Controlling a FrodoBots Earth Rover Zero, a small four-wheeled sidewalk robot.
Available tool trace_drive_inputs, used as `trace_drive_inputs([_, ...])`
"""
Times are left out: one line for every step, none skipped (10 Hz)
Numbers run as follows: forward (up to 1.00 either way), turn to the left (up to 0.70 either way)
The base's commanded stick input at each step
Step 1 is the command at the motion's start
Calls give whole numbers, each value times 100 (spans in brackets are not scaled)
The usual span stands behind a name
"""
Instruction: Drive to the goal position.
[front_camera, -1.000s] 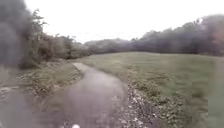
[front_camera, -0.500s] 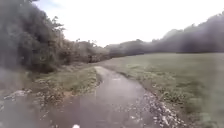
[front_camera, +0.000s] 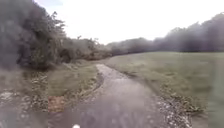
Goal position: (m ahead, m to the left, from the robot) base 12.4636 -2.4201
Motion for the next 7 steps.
trace_drive_inputs([85, 0])
trace_drive_inputs([85, 0])
trace_drive_inputs([85, 0])
trace_drive_inputs([85, 0])
trace_drive_inputs([85, -7])
trace_drive_inputs([85, -17])
trace_drive_inputs([85, -30])
